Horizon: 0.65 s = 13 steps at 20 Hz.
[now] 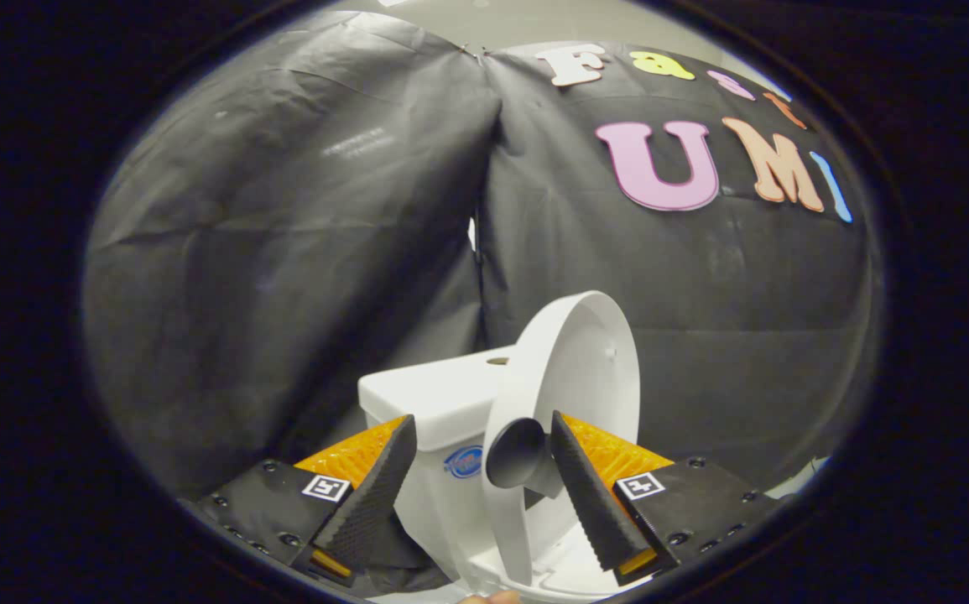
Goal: Open the toilet lid.
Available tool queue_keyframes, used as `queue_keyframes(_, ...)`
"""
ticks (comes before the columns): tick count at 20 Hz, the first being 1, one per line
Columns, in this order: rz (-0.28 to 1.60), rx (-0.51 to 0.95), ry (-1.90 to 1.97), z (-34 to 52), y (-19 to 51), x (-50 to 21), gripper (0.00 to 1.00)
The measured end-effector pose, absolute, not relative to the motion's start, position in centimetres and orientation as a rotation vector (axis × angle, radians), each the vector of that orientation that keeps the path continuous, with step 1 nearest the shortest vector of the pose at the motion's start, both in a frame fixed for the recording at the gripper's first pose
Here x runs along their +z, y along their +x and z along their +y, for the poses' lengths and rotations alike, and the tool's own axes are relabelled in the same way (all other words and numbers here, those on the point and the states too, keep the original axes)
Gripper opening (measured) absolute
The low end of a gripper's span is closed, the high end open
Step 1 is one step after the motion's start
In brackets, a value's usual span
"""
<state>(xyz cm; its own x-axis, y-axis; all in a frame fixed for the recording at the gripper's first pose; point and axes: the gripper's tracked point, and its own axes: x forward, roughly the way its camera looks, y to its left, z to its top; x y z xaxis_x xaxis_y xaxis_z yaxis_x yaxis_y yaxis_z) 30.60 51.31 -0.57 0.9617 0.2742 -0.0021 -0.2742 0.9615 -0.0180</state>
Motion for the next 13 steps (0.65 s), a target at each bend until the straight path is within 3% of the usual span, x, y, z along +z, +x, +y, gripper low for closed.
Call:
queue_keyframes(1, -0.018, 0.287, -0.016, 51.3, 30.2, 0.3, 0.99)
queue_keyframes(4, -0.093, 0.29, -0.036, 50.5, 28.8, 3.8, 0.99)
queue_keyframes(10, -0.21, 0.114, -0.113, 42.5, 25.9, 9.0, 1.0)
queue_keyframes(13, -0.178, 0.032, -0.143, 36.8, 25.0, 9.2, 1.0)
